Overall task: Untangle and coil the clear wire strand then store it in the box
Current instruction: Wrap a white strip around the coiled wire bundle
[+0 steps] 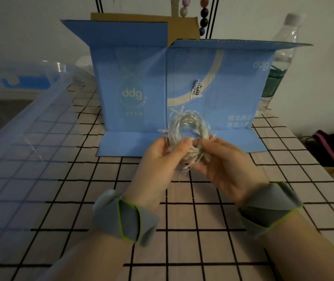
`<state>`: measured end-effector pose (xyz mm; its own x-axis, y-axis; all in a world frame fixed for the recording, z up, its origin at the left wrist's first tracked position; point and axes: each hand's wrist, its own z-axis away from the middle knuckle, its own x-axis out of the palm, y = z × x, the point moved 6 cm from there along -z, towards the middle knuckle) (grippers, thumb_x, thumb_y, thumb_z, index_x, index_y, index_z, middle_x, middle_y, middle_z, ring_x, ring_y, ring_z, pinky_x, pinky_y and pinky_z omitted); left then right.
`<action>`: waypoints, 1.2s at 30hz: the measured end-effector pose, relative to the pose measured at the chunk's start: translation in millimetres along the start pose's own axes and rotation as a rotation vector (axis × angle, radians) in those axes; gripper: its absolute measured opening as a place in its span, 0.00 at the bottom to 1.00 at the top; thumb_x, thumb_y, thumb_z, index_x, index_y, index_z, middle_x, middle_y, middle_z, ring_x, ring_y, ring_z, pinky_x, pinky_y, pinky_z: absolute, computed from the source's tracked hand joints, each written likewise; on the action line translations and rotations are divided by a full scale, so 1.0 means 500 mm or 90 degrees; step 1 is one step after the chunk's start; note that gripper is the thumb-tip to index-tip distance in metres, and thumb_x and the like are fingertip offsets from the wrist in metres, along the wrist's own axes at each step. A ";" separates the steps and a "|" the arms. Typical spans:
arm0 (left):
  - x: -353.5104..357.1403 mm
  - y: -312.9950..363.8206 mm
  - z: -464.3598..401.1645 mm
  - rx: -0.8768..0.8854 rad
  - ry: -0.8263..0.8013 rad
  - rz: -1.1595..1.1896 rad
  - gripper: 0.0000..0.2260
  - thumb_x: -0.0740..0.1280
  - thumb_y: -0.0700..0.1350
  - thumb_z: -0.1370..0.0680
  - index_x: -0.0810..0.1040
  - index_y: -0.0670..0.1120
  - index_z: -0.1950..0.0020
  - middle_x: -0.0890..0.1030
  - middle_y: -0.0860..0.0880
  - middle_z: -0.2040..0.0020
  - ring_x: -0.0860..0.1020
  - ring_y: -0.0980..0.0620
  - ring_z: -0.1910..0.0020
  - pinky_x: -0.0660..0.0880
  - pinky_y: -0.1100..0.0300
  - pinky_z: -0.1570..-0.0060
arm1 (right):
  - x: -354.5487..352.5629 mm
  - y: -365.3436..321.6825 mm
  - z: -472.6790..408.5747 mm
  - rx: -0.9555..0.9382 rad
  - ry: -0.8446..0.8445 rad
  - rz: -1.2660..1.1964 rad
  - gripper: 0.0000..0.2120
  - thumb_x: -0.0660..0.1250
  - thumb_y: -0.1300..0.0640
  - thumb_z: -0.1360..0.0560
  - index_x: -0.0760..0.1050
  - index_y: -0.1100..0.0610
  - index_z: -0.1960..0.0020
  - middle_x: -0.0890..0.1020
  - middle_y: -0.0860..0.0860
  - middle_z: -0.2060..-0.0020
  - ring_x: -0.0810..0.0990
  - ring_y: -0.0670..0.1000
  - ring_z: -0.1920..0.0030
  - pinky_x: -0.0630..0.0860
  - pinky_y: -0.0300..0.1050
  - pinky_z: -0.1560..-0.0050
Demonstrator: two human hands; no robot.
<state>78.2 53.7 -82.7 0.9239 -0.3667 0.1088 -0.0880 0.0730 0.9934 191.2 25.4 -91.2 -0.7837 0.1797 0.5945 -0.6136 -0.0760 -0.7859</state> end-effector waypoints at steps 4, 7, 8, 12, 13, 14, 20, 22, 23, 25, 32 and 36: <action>-0.014 0.005 -0.003 0.017 0.036 -0.068 0.07 0.63 0.47 0.23 0.79 0.48 0.57 0.83 0.52 0.63 0.81 0.56 0.62 0.78 0.58 0.56 | 0.007 0.019 0.008 0.006 -0.010 0.119 0.12 0.61 0.69 0.27 0.75 0.64 0.45 0.83 0.58 0.57 0.82 0.52 0.59 0.80 0.45 0.55; -0.013 0.023 0.000 0.078 0.021 -0.210 0.07 0.62 0.47 0.22 0.78 0.49 0.56 0.81 0.52 0.62 0.78 0.58 0.63 0.74 0.63 0.59 | 0.002 0.003 0.008 -0.061 0.018 0.262 0.14 0.64 0.71 0.29 0.75 0.61 0.45 0.83 0.55 0.59 0.82 0.50 0.61 0.80 0.41 0.59; -0.010 0.027 0.002 0.093 0.006 -0.240 0.06 0.61 0.46 0.22 0.77 0.49 0.54 0.81 0.52 0.60 0.78 0.58 0.63 0.73 0.66 0.60 | 0.003 -0.004 0.008 -0.084 0.013 0.284 0.15 0.64 0.73 0.29 0.74 0.62 0.44 0.83 0.53 0.61 0.82 0.49 0.61 0.80 0.41 0.59; -0.008 0.016 -0.003 0.061 -0.009 -0.283 0.08 0.60 0.44 0.22 0.77 0.44 0.48 0.81 0.39 0.53 0.78 0.44 0.55 0.74 0.50 0.53 | 0.014 -0.023 0.012 -0.135 -0.029 0.343 0.17 0.63 0.73 0.29 0.72 0.61 0.43 0.82 0.48 0.66 0.80 0.44 0.64 0.78 0.36 0.61; -0.008 0.013 -0.005 0.055 -0.013 -0.289 0.08 0.60 0.44 0.22 0.77 0.44 0.47 0.81 0.39 0.53 0.79 0.43 0.54 0.74 0.48 0.51 | 0.017 -0.025 0.014 -0.144 -0.034 0.366 0.15 0.63 0.71 0.28 0.73 0.61 0.43 0.82 0.49 0.63 0.81 0.45 0.62 0.78 0.36 0.60; -0.008 0.010 -0.006 0.052 -0.020 -0.293 0.07 0.60 0.44 0.22 0.77 0.45 0.49 0.82 0.41 0.54 0.79 0.44 0.56 0.75 0.50 0.52 | 0.019 -0.026 0.014 -0.158 -0.036 0.404 0.13 0.63 0.69 0.27 0.74 0.61 0.44 0.82 0.50 0.61 0.81 0.45 0.61 0.78 0.37 0.58; -0.001 -0.010 -0.008 -0.041 -0.033 -0.045 0.09 0.62 0.40 0.32 0.75 0.37 0.56 0.77 0.47 0.68 0.75 0.48 0.65 0.73 0.51 0.58 | 0.029 -0.032 0.014 -0.205 -0.051 0.454 0.11 0.58 0.66 0.23 0.76 0.55 0.48 0.81 0.47 0.66 0.79 0.44 0.65 0.75 0.34 0.62; 0.003 -0.016 -0.010 -0.054 -0.047 0.028 0.11 0.63 0.43 0.35 0.77 0.38 0.56 0.78 0.49 0.69 0.77 0.48 0.65 0.74 0.49 0.57 | 0.033 -0.032 0.013 -0.237 -0.053 0.451 0.13 0.58 0.66 0.23 0.76 0.51 0.49 0.80 0.58 0.64 0.79 0.52 0.66 0.77 0.39 0.62; 0.005 -0.018 -0.009 -0.054 -0.058 0.035 0.11 0.65 0.45 0.34 0.79 0.40 0.56 0.79 0.50 0.69 0.78 0.48 0.64 0.74 0.49 0.56 | 0.032 -0.032 0.014 -0.259 -0.050 0.468 0.14 0.59 0.66 0.23 0.76 0.49 0.49 0.80 0.63 0.62 0.78 0.58 0.65 0.78 0.45 0.60; 0.009 -0.019 -0.005 -0.058 -0.076 0.025 0.11 0.70 0.51 0.33 0.80 0.45 0.57 0.80 0.51 0.67 0.79 0.51 0.63 0.74 0.52 0.57 | 0.030 -0.033 0.015 -0.294 -0.044 0.524 0.15 0.60 0.65 0.23 0.76 0.46 0.48 0.81 0.65 0.58 0.79 0.65 0.59 0.78 0.55 0.54; -0.009 -0.008 -0.006 -0.034 -0.054 -0.170 0.00 0.70 0.44 0.29 0.80 0.49 0.59 0.83 0.53 0.69 0.81 0.56 0.66 0.77 0.58 0.59 | 0.032 -0.032 0.015 -0.323 -0.047 0.590 0.16 0.62 0.69 0.25 0.74 0.51 0.44 0.83 0.52 0.55 0.82 0.47 0.55 0.78 0.40 0.51; -0.020 0.000 -0.012 -0.025 -0.026 -0.153 0.09 0.67 0.41 0.29 0.79 0.47 0.69 0.81 0.50 0.70 0.79 0.51 0.64 0.77 0.54 0.56 | 0.034 -0.036 0.012 -0.306 -0.075 0.474 0.14 0.65 0.66 0.27 0.72 0.51 0.47 0.82 0.58 0.60 0.81 0.54 0.61 0.79 0.49 0.55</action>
<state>71.3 63.1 -84.1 0.9009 -0.4146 -0.1282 0.1479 0.0155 0.9889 188.5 24.0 -66.2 -0.9840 0.1442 -0.1048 0.1433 0.2906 -0.9460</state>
